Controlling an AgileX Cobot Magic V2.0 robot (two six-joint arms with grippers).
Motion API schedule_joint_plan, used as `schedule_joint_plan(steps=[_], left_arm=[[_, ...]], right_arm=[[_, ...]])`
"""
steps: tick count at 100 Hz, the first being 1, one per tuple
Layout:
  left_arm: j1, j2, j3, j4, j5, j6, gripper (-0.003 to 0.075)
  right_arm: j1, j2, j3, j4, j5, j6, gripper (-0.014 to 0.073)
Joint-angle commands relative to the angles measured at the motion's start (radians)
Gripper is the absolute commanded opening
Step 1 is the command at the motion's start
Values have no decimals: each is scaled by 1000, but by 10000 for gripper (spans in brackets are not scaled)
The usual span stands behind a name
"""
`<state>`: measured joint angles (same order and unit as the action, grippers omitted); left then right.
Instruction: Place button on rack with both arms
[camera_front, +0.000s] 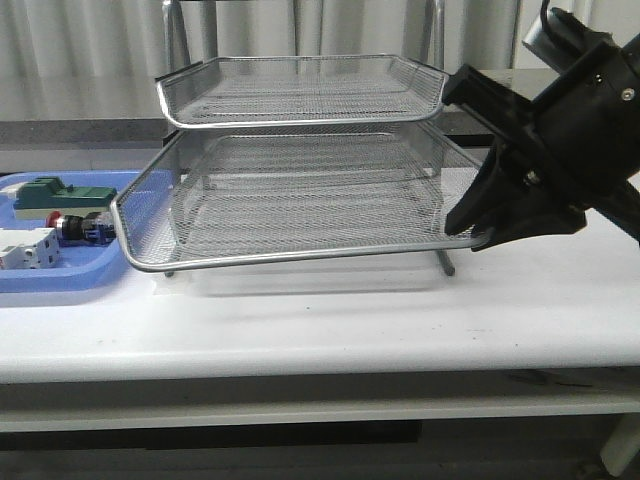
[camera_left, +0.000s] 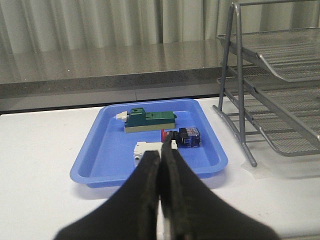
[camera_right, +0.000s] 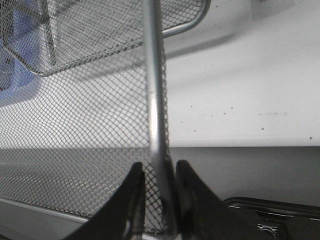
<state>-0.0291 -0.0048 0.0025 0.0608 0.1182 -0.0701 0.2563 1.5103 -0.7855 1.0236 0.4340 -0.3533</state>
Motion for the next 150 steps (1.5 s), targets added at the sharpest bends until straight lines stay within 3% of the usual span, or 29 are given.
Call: schedule_joint_plan(steps=[1,19,32,77,110,120,150], left_arm=[[4,-32,36,0,-83,-9,-20],[4,-32,36,0,-83,-9,-20],[4,-32,36,0,-83,-9,-20],[4,-32,36,0,-83,-9,-20],[4,-32,36,0,-83,-9,-20],[4,-32,36,0,-83,-9,-20],[4,-32,36,0,-83,-9,-20]], right_arm=[[-8,-39,-6,-50,-5,-36,94],[-8,-41,-6,-50,2,-64,370],[-8,-62,-6,-59,11,-70,467],[-10,-318,-6,-370,166,-17,470],[-10,-571,-21,-978,318,418,467],[-10,-662,-35,-1109,368,486,467],[-10,-908,-43,-1158,474,547,467]])
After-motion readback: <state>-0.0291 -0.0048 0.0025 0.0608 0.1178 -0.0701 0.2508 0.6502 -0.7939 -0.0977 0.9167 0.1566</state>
